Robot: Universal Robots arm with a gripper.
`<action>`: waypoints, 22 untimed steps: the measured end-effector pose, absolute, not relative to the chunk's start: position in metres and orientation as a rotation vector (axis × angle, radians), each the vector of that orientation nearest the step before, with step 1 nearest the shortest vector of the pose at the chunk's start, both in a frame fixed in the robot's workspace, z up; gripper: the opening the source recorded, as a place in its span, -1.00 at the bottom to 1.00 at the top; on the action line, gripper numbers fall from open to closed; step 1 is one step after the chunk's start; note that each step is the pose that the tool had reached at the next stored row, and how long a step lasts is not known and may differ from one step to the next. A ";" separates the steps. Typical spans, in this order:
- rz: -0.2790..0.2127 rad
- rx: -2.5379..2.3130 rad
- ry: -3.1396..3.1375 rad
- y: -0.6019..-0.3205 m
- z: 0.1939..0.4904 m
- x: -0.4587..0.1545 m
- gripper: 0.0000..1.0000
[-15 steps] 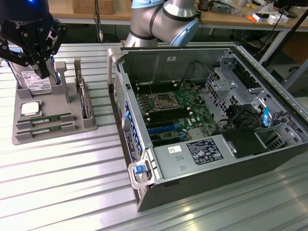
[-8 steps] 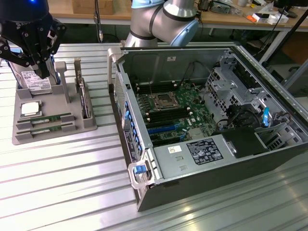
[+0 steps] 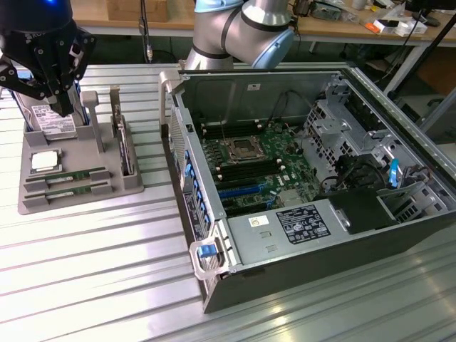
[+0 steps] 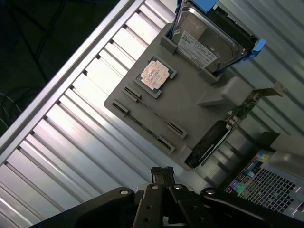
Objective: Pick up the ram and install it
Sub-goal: 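Pick up the ram and move it above insertion slot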
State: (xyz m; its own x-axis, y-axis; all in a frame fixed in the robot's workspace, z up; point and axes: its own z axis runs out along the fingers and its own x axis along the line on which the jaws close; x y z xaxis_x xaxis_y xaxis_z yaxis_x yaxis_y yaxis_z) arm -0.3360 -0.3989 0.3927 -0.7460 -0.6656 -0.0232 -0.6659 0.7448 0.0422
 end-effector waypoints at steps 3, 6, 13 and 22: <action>0.074 -1.144 2.919 -0.399 0.393 -0.336 -0.80; 0.072 -1.183 2.904 -0.399 0.393 -0.336 -0.80; 0.070 -1.246 2.879 -0.399 0.393 -0.336 -0.80; 0.069 -1.368 2.826 -0.399 0.393 -0.336 -0.80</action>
